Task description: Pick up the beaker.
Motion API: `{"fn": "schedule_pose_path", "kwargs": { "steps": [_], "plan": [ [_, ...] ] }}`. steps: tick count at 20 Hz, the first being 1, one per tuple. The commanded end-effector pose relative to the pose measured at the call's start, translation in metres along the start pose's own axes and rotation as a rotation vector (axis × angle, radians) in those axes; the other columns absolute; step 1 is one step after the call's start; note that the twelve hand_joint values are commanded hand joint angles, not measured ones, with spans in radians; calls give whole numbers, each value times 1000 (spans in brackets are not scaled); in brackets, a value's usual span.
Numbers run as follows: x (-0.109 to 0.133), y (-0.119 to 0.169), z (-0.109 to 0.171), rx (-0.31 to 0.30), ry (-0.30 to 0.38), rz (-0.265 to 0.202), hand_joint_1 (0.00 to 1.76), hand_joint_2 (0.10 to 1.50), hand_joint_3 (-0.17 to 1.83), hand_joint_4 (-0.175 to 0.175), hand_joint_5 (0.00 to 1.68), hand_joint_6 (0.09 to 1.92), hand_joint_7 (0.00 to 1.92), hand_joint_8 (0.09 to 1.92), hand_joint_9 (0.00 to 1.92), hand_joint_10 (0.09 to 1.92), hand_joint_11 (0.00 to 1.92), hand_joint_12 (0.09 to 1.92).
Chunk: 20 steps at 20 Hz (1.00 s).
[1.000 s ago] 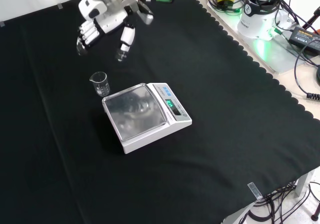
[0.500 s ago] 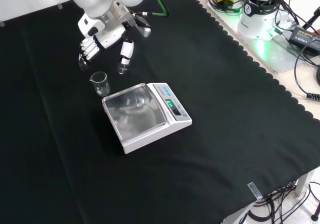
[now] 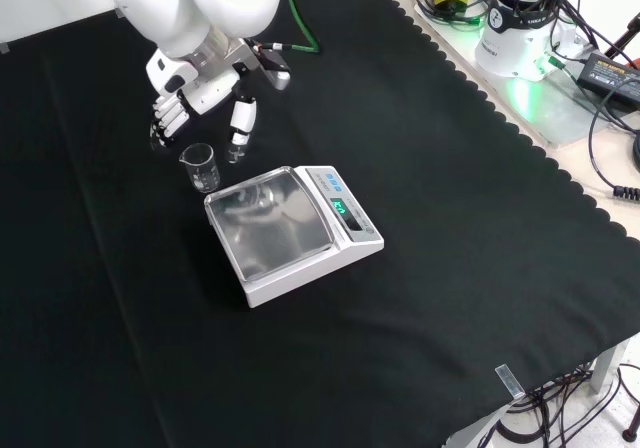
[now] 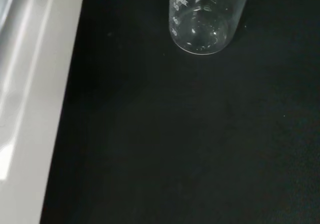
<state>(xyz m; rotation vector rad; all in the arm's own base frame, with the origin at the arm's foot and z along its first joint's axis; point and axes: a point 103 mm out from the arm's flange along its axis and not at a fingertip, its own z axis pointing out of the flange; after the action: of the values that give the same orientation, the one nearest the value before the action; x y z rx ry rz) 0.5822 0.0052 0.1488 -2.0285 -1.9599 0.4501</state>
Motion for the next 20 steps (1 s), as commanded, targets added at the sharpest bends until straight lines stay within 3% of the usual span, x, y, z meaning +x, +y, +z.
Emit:
{"fn": "schedule_pose_path", "kwargs": {
  "steps": [1,8,20],
  "plan": [
    [-28,16,10,35,5,33,488,976,176,-172,156,87,0,480,0,566,0,1454],
    [-49,20,16,56,44,41,492,977,178,-173,158,87,0,487,0,553,0,1444],
    [-27,28,20,87,57,10,485,976,181,-175,132,87,0,450,0,517,0,1434]
  ]
}}
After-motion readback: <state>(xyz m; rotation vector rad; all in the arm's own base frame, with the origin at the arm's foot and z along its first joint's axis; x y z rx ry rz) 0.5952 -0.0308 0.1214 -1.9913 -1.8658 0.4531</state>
